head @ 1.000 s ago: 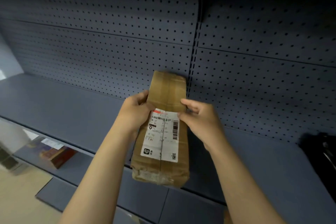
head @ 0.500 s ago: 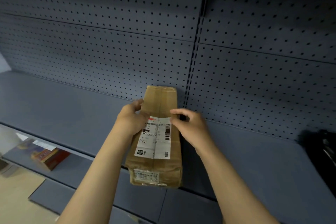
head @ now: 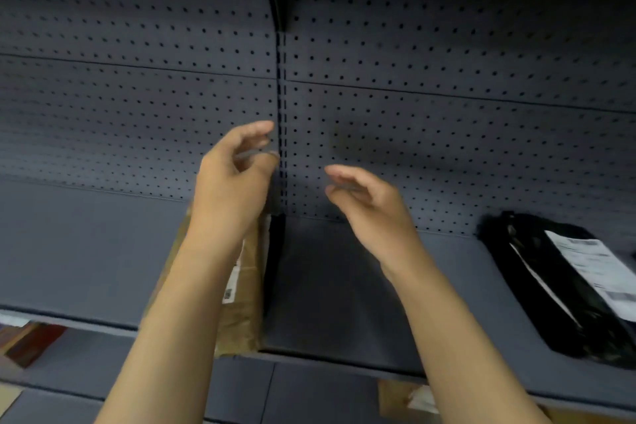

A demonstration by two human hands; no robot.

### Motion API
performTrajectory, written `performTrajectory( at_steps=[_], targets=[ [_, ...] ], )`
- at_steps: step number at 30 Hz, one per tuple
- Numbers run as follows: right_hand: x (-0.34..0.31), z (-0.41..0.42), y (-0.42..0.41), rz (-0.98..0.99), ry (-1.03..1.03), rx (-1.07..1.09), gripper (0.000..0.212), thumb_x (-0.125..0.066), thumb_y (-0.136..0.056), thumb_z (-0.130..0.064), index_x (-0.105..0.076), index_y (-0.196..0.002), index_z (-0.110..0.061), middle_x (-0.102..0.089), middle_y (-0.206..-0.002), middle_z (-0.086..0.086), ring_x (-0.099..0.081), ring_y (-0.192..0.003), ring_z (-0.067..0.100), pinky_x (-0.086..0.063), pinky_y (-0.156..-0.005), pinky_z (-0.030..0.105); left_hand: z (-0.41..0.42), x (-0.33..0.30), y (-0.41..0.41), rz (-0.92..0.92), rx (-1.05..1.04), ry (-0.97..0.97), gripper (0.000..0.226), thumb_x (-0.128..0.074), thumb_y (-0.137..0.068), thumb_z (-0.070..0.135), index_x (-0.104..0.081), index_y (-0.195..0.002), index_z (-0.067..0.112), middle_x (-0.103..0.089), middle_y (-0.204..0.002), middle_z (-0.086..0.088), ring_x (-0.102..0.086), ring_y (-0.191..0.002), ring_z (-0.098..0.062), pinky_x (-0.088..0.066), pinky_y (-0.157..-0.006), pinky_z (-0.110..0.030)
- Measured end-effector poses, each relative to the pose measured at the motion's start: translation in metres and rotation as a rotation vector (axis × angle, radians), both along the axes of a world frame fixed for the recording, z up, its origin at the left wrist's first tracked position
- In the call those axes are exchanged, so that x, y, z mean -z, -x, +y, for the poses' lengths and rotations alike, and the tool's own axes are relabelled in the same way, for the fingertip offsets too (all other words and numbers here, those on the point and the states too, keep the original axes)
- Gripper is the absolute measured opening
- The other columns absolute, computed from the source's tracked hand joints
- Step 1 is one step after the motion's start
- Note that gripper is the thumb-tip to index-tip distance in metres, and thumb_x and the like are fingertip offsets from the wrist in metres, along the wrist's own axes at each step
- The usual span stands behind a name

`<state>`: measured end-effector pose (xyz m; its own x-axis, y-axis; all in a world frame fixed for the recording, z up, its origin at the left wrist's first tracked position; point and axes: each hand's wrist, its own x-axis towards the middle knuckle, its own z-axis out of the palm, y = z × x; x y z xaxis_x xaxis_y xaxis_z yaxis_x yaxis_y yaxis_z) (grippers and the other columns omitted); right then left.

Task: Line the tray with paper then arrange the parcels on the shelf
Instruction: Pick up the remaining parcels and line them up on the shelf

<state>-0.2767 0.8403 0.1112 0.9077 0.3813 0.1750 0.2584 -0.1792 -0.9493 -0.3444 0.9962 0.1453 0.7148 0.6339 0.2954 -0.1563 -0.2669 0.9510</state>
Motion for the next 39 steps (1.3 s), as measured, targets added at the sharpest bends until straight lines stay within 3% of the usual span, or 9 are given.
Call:
performTrajectory(
  at_steps=[5, 13, 21, 25, 28, 32, 36, 37, 39],
  targets=[
    [-0.015, -0.083, -0.013, -0.030, -0.058, 0.123, 0.029, -0.065, -0.096, -0.022, -0.071, -0.116, -0.042, -0.070, -0.120, -0.021, -0.063, -0.114, -0.004, -0.049, -0.102, 0.024, -0.074, -0.005, -0.027, -0.067, 0.122, 0.123, 0.022, -0.061, -0.099, 0.015, -0.068, -0.113, 0.031, -0.067, -0.097, 0.016, -0.067, -0.112, -0.013, -0.050, -0.107, -0.043],
    [-0.014, -0.245, -0.035, -0.049, -0.078, 0.289, 0.032, -0.066, -0.095, -0.015, -0.074, -0.113, -0.041, -0.075, -0.113, -0.018, -0.066, -0.113, 0.002, -0.052, -0.105, 0.035, -0.230, 0.007, -0.067, 0.064, 0.280, 0.177, 0.024, -0.059, -0.101, 0.025, -0.066, -0.123, 0.032, -0.066, -0.115, 0.018, -0.062, -0.105, 0.003, -0.051, -0.105, -0.037],
    [-0.003, -0.382, -0.065, 0.002, -0.077, 0.385, 0.035, -0.061, -0.097, -0.011, -0.071, -0.104, -0.043, -0.073, -0.114, -0.016, -0.065, -0.113, 0.003, -0.051, -0.105, 0.033, -0.342, 0.029, -0.100, 0.154, 0.306, 0.217, 0.027, -0.058, -0.102, 0.023, -0.066, -0.125, 0.032, -0.065, -0.126, 0.013, -0.059, -0.119, -0.005, -0.047, -0.109, -0.040],
    [0.016, -0.404, -0.075, 0.056, -0.056, 0.393, 0.034, -0.061, -0.096, -0.009, -0.070, -0.106, -0.041, -0.071, -0.118, -0.015, -0.064, -0.117, 0.005, -0.048, -0.095, 0.020, -0.369, 0.050, -0.112, 0.220, 0.316, 0.215, 0.030, -0.060, -0.100, 0.018, -0.065, -0.128, 0.029, -0.065, -0.127, 0.011, -0.059, -0.124, -0.011, -0.045, -0.106, -0.030],
    [0.034, -0.409, -0.081, 0.113, 0.031, 0.409, 0.037, -0.061, -0.095, -0.012, -0.068, -0.124, -0.034, -0.066, -0.120, -0.019, -0.058, -0.113, -0.001, -0.041, -0.085, 0.007, -0.384, 0.069, -0.120, 0.303, 0.340, 0.164, 0.041, -0.063, -0.098, 0.016, -0.060, -0.138, 0.026, -0.061, -0.133, 0.012, -0.056, -0.126, -0.010, -0.040, -0.095, -0.024],
    [0.058, -0.407, -0.083, 0.212, 0.115, 0.386, 0.042, -0.059, -0.095, -0.013, -0.064, -0.134, -0.028, -0.064, -0.113, -0.024, -0.059, -0.109, -0.002, -0.043, -0.095, 0.018, -0.390, 0.096, -0.126, 0.390, 0.368, 0.034, 0.052, -0.067, -0.095, 0.010, -0.056, -0.143, 0.025, -0.059, -0.124, 0.014, -0.054, -0.123, -0.005, -0.041, -0.094, -0.020],
    [0.075, -0.405, -0.081, 0.236, 0.175, 0.348, 0.041, -0.057, -0.094, -0.013, -0.069, -0.127, -0.035, -0.073, -0.113, -0.022, -0.065, -0.108, -0.004, -0.049, -0.094, 0.016, -0.393, 0.109, -0.123, 0.409, 0.357, -0.101, 0.054, -0.064, -0.096, 0.012, -0.053, -0.146, 0.030, -0.059, -0.112, 0.019, -0.055, -0.102, 0.002, -0.038, -0.073, -0.001],
    [0.075, -0.404, -0.082, 0.232, 0.180, 0.348, 0.042, -0.057, -0.095, -0.013, -0.069, -0.127, -0.037, -0.073, -0.113, -0.022, -0.064, -0.106, -0.006, -0.048, -0.092, 0.013, -0.394, 0.110, -0.123, 0.408, 0.362, -0.102, 0.053, -0.062, -0.096, 0.013, -0.054, -0.145, 0.031, -0.060, -0.110, 0.021, -0.057, -0.097, 0.004, -0.039, -0.070, -0.001],
    [0.073, -0.403, -0.081, 0.221, 0.190, 0.357, 0.043, -0.056, -0.094, -0.013, -0.071, -0.121, -0.043, -0.074, -0.107, -0.026, -0.067, -0.101, -0.006, -0.051, -0.090, 0.016, -0.396, 0.113, -0.124, 0.399, 0.367, -0.088, 0.052, -0.060, -0.095, 0.014, -0.057, -0.142, 0.035, -0.067, -0.113, 0.021, -0.063, -0.099, 0.004, -0.048, -0.078, -0.010]
  ],
)
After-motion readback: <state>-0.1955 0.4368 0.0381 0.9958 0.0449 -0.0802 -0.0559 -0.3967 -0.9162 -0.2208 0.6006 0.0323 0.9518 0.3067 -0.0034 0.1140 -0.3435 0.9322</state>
